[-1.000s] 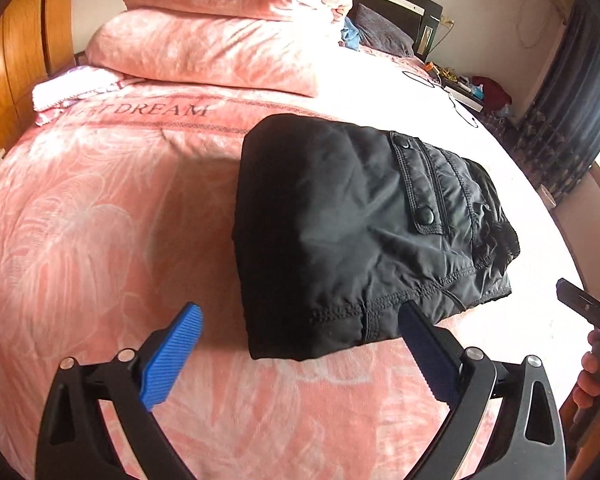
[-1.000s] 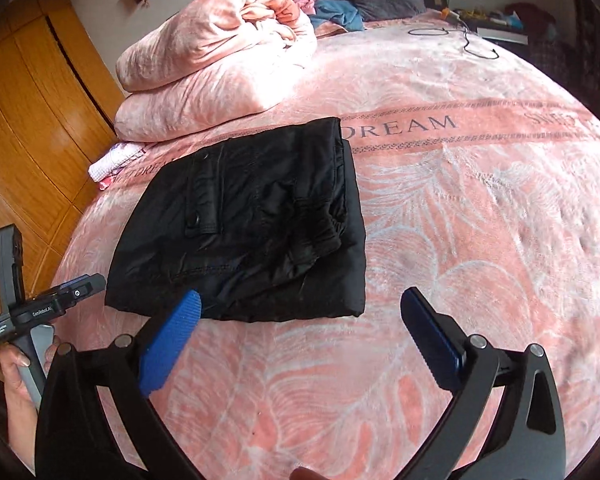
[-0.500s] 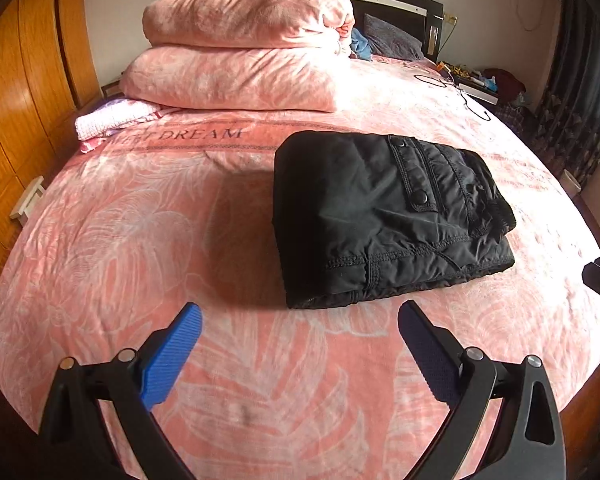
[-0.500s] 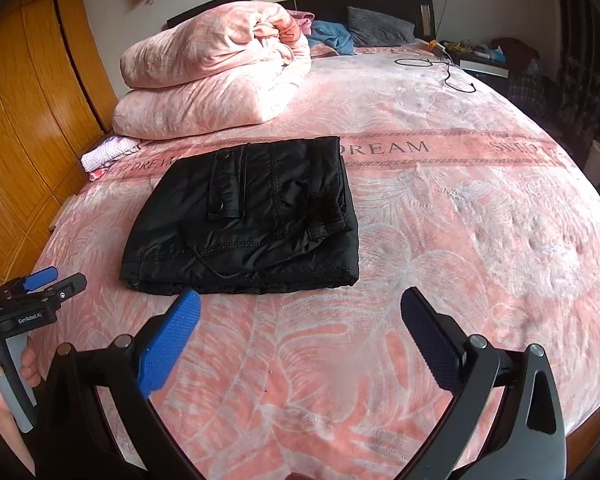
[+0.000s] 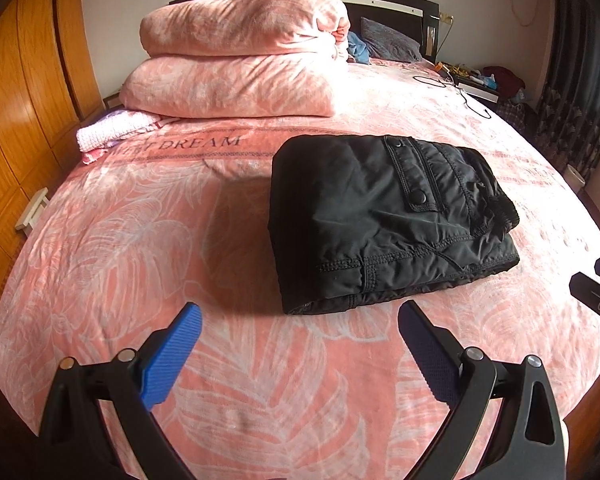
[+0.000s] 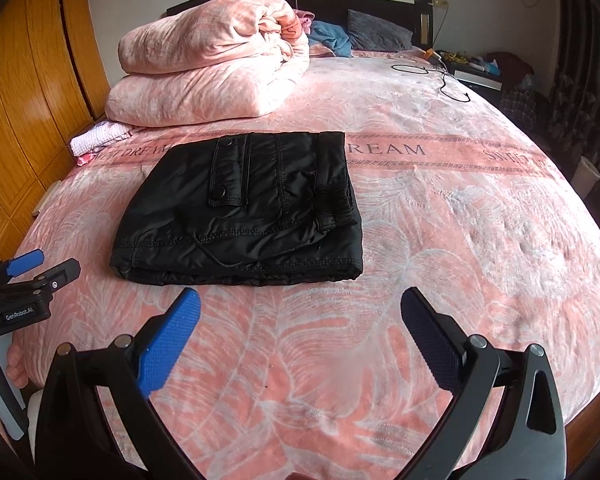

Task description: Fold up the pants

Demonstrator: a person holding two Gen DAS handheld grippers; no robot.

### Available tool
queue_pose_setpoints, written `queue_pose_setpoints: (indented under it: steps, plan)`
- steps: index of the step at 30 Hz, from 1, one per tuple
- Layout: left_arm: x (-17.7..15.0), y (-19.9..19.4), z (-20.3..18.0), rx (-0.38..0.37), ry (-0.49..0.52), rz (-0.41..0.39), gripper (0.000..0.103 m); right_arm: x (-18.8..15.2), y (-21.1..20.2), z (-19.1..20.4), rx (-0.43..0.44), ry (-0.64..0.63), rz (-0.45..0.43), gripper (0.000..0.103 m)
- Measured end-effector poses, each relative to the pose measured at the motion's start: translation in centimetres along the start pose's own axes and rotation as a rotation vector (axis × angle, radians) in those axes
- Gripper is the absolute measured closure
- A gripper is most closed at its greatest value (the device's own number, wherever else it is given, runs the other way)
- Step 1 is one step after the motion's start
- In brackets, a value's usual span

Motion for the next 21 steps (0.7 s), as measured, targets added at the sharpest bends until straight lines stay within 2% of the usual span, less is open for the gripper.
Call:
queue_pose_setpoints:
  steps: [10,21]
  plan:
    - [0.3,0.9,0.0,0.026,0.004,0.0,0.004,0.4,1.6,0.9,-0.002,0.001,0.019,0.003]
    - [0.3,1.2,0.1,0.023,0.002,0.005,0.004,0.6,2.0,1.5,0.003,-0.013,0.022,0.003]
Point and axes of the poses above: each gripper's, at about its wrist camera, not at the fingertips, and y roughly the way its jaws point, z to its left, x to its top, the point moved 6 cm from there along y, roughly the way its jaws point, and after that the axes turned 1 degree about -y, right-handed, at the moved point
